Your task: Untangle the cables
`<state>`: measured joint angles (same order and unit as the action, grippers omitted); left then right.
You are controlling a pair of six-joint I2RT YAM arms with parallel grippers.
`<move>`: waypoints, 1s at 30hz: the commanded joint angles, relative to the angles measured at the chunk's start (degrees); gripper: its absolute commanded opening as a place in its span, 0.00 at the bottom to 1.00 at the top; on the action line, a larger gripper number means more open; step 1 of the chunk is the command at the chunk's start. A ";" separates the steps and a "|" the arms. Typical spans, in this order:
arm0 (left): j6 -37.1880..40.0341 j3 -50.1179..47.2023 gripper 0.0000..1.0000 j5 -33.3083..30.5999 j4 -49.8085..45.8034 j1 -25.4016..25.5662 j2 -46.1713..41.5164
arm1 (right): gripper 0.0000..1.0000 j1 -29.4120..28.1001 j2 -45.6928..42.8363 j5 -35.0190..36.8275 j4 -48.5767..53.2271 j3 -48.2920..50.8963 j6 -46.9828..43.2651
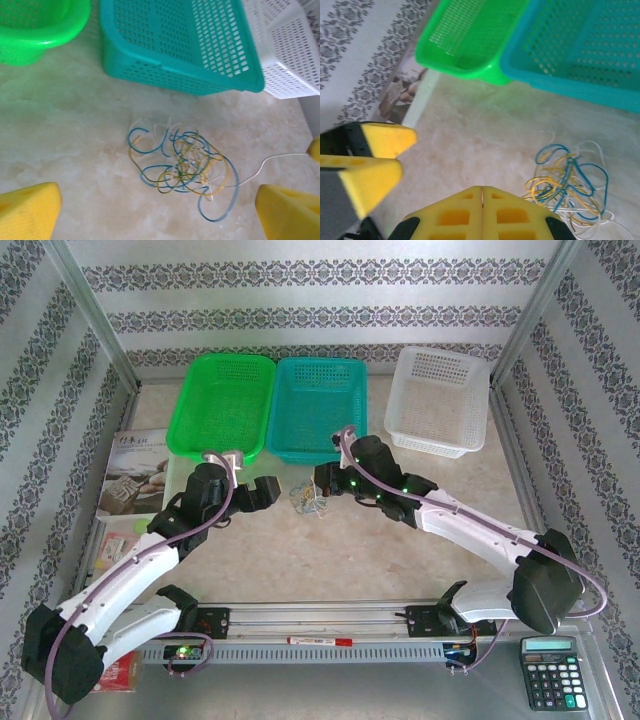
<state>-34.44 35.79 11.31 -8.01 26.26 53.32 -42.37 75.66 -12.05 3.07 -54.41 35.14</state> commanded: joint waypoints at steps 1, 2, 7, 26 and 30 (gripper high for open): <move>3.62 -1.54 0.96 3.45 5.31 0.67 -0.86 | 0.00 -1.10 -0.34 -0.80 3.33 -3.80 -2.08; 4.25 -1.75 0.95 3.95 6.01 0.74 -0.77 | 0.00 -1.32 -0.21 -0.84 3.61 -4.71 -2.24; 7.25 -3.36 0.93 5.41 9.62 2.17 -0.08 | 0.00 -2.01 0.01 -1.03 4.83 -8.31 -2.37; 12.92 0.16 0.80 1.54 23.63 9.16 16.80 | 0.00 -3.77 2.04 -2.06 6.37 -15.38 -2.14; 12.12 -0.13 0.69 0.46 26.67 9.30 20.56 | 0.00 -3.87 1.04 -2.79 6.87 -17.74 -2.01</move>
<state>-22.72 34.48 13.30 13.13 34.87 72.40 -45.65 77.80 -13.39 9.96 -69.10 33.85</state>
